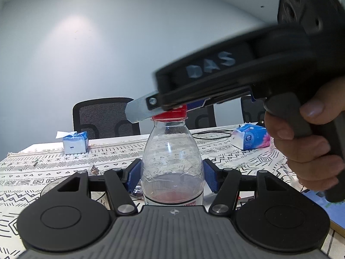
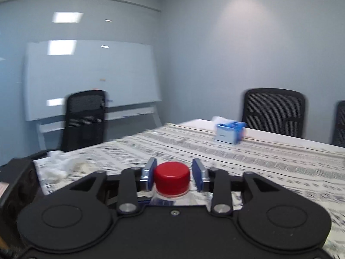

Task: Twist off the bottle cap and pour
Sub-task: 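Twist the red cap with the right tool while the left tool holds the bottle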

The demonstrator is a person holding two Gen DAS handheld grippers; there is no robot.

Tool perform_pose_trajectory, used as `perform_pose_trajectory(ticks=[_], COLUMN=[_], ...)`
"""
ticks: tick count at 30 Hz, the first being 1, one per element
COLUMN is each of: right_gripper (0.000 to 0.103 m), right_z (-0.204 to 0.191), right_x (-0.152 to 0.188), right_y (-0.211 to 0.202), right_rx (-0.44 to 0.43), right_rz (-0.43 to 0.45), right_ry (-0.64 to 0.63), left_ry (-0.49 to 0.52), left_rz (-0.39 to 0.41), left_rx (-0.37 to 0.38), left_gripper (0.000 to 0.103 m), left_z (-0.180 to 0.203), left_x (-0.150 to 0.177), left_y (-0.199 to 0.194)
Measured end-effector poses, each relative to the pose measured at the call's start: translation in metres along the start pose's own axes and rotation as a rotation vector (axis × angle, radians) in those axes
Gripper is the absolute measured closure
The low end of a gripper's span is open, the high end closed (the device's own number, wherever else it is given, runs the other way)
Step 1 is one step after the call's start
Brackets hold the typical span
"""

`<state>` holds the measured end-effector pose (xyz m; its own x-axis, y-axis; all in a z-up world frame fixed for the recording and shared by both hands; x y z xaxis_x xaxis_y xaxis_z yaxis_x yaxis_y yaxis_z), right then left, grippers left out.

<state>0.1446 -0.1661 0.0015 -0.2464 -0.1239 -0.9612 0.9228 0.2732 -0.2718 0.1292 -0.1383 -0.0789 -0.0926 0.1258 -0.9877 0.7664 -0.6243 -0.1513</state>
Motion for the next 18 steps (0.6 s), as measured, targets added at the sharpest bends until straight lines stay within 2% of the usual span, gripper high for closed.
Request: perform_pose_trajectory(ticks=[2,7,14,18], right_gripper=[0.056,0.056,0.056,0.057], right_z=[-0.006,-0.015,-0.028,-0.026], right_x=[-0.001,-0.001,0.0,0.002], right_y=[0.0,0.0,-0.006,-0.007], right_rx=[0.067,0.172,0.228,0.242], right_rz=[-0.013,-0.004,0.029,0.029], right_ry=[0.011,0.015,-0.027,-0.006], left_ry=[0.006,0.012,0.023,0.034], left_rz=[0.001,0.004,0.003,0.004], left_rx=[-0.005,-0.015,-0.023,-0.03], left_gripper=[0.045,0.045,0.044,0.044], left_z=[0.001,0.002,0.006,0.009], left_x=[0.0,0.0,0.0,0.001], left_y=[0.0,0.001,0.0,0.0])
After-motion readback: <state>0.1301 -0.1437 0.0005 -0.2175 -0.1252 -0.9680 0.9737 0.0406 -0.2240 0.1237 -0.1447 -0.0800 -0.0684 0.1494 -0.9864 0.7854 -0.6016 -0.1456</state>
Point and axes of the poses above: each gripper's, at about its wrist camera, not at the fingertips, and y roughly the way its jaws point, z to its right, x to its underside, the point moved 7 cm from there along y, roughly the way its jaws point, and after that the axes turned 13 degrees about x, right-handed, at the moved point
